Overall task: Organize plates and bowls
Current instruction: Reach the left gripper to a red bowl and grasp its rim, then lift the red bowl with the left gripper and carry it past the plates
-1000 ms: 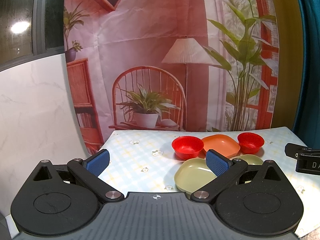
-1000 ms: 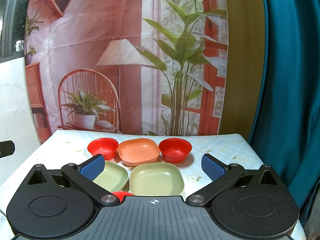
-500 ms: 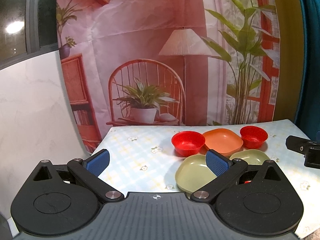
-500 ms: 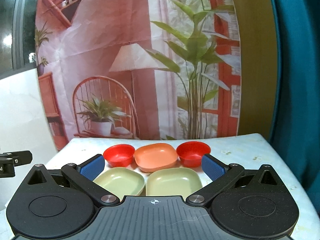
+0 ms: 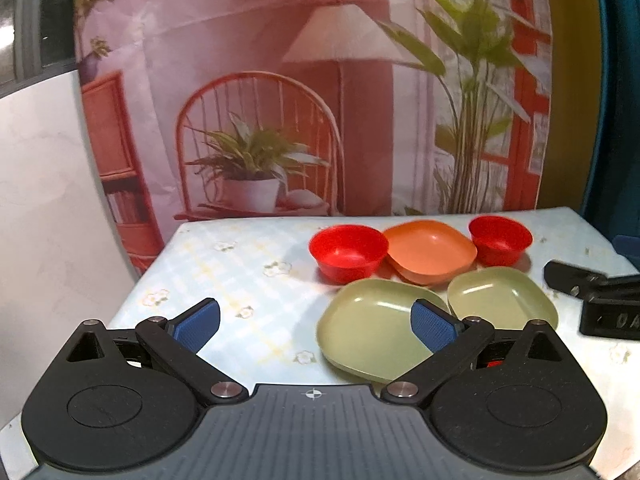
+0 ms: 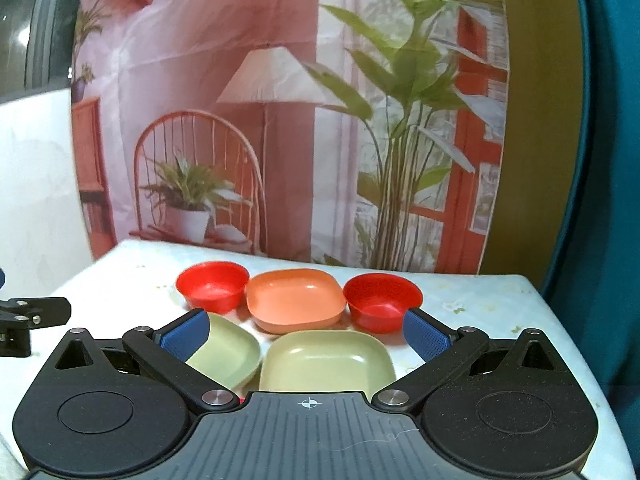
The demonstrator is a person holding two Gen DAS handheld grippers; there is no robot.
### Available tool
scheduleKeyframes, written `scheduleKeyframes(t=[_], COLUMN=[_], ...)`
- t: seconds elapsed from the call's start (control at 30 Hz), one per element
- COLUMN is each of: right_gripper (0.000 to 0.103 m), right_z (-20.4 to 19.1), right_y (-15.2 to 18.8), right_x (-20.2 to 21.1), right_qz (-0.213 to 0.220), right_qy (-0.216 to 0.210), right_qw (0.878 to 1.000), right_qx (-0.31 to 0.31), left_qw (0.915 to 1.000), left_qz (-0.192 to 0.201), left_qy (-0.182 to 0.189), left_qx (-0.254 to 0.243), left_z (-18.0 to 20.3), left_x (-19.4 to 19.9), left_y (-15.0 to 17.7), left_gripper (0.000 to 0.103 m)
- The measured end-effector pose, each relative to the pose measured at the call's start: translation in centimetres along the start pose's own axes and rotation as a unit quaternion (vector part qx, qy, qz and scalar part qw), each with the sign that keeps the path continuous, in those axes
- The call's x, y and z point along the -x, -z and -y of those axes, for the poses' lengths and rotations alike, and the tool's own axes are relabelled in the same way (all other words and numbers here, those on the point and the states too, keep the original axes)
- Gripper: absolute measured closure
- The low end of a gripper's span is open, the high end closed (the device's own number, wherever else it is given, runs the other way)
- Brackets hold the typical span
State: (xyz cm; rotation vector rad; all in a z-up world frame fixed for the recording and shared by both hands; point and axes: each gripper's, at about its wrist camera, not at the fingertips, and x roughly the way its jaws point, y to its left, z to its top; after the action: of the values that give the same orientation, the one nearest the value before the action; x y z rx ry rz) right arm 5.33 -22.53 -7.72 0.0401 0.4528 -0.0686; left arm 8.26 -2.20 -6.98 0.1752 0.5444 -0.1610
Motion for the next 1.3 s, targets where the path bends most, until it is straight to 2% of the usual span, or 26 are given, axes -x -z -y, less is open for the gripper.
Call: scheduleKeyframes(t=[0.17, 0.27, 0.37, 0.57, 0.83, 0.97, 1.03, 1.23, 1.3], right_gripper=[0.000, 0.002, 0.006, 0.021, 0.035, 0.039, 0.043, 0.049, 0.050], right_z=[-0.4, -0.4, 0.1, 0.9, 1.1, 1.0, 1.0, 1.0, 1.0], right_y=[2.2, 3.4, 4.3, 5.7, 7.4, 7.7, 7.7, 7.9, 8.0], right_x=[-1.8, -2.5, -3.0, -3.8, -4.5, -4.5, -4.5, -4.5, -4.5], right_qz=[-0.036, -0.058, -0.082, -0.113, -0.151, -0.155, -0.157, -0.165, -0.166], right_qy=[-0.003, -0.006, -0.017, -0.031, -0.058, -0.066, -0.071, -0.085, -0.086], right_qw=[0.999, 0.998, 0.996, 0.993, 0.986, 0.985, 0.984, 0.982, 0.982], right_qx=[0.000, -0.005, -0.020, -0.028, -0.034, -0.035, -0.035, -0.038, -0.040], left_qw=[0.9995, 0.9976, 0.9953, 0.9934, 0.9831, 0.9813, 0.9796, 0.9721, 0.9697], left_qz=[-0.023, -0.042, -0.059, -0.081, -0.139, -0.145, -0.148, -0.168, -0.174], left_qy=[0.022, 0.054, 0.074, 0.080, 0.116, 0.125, 0.135, 0.160, 0.166], left_qx=[0.001, 0.009, 0.019, -0.004, 0.024, 0.022, 0.023, 0.037, 0.044], left_z=[0.7, 0.7, 0.8, 2.4, 2.4, 2.8, 2.9, 3.0, 2.9], left_x=[-1.9, -3.0, -4.0, -5.3, -6.8, -7.1, -7.2, -7.8, -8.1], left_y=[1.0, 1.8, 2.6, 3.4, 4.9, 5.2, 5.4, 5.8, 6.0], left_gripper=[0.002, 0.002, 0.002, 0.004, 0.019, 0.022, 0.025, 0.040, 0.048])
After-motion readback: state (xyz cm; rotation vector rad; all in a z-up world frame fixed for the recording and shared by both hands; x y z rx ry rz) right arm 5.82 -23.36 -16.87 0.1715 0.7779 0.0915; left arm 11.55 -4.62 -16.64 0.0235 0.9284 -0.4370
